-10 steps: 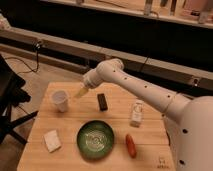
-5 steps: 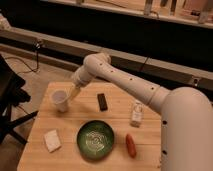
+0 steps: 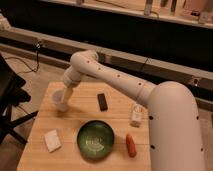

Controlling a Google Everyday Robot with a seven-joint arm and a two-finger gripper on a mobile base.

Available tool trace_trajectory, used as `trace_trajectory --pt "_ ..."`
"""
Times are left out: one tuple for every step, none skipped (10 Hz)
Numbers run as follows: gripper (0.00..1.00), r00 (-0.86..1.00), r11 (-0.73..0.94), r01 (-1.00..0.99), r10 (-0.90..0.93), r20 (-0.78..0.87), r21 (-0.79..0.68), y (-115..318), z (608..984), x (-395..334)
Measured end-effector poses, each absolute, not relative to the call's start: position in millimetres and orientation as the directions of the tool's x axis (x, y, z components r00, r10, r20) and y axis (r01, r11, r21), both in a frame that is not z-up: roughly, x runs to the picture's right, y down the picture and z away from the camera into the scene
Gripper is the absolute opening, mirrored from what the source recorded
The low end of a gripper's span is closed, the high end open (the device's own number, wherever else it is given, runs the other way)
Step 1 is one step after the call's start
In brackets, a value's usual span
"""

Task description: Place the ceramic cup in the ceramic bowl

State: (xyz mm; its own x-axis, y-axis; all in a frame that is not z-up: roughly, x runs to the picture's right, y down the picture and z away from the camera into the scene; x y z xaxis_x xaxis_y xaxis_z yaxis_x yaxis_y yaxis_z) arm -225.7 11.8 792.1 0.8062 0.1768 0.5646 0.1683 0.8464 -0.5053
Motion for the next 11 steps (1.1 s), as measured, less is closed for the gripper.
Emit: trace_trajectory --pt "0.8 0.807 0.842 0.181 0.168 0.566 -0.509 17 793 -230" --pt "0.8 0.809 0.836 0.193 0.16 0.565 -0.513 22 794 -233" --pt "0.8 0.811 0.831 0.202 0.154 0.564 -0.518 27 794 -237" --pt "0.8 0.815 0.825 0.205 0.153 0.558 -0.526 32 795 -239" --pt "0.8 0.818 0.82 0.211 0.151 0.555 -0.533 37 795 -241" --pt "0.8 0.82 0.813 0.216 0.15 0.553 -0.541 43 794 -243" --pt "0.8 0.821 0.805 0.22 0.152 0.551 -0.55 50 794 -246" --pt "0.8 0.823 0.795 0.218 0.163 0.545 -0.566 58 796 -247" --pt "0.8 0.824 0.781 0.214 0.179 0.538 -0.587 69 800 -248" --pt "0.8 0.825 0.77 0.209 0.193 0.531 -0.603 77 803 -249" --pt "0.8 0.828 0.758 0.205 0.202 0.523 -0.619 83 807 -249"
